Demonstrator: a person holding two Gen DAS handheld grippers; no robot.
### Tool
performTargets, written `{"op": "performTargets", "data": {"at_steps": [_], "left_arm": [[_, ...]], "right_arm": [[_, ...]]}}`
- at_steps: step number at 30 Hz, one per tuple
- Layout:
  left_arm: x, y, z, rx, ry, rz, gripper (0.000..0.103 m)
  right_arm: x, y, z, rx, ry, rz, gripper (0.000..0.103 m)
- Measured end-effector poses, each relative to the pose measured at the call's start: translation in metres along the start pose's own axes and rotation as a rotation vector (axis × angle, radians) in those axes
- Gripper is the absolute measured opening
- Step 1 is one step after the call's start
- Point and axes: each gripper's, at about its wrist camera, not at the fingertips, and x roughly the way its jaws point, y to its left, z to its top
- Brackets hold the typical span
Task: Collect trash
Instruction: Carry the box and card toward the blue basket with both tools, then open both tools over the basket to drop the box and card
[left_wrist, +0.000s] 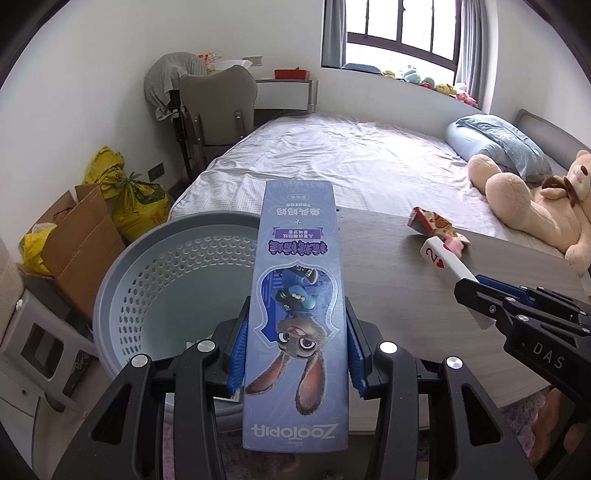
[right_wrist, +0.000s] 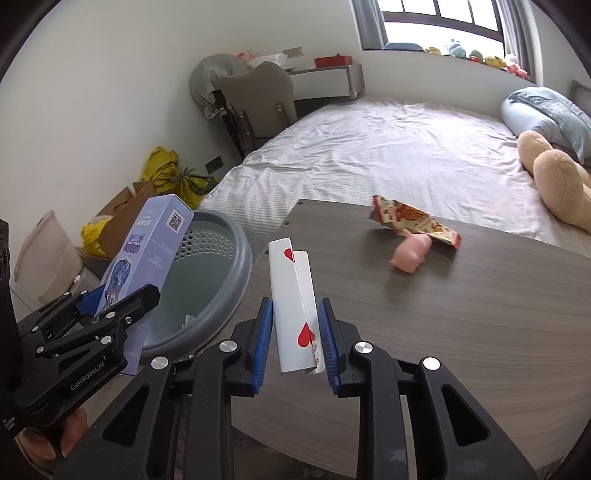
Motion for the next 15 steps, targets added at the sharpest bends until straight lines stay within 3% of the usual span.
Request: {"op": "performTargets", "data": {"at_steps": [15], "left_arm": [[0.031,0.084,-0.004,-0.129,0.076,0.082,0.043]], "right_arm": [[0.065,0.073,0.025,-0.110,0.079,0.117,0.026]]}}
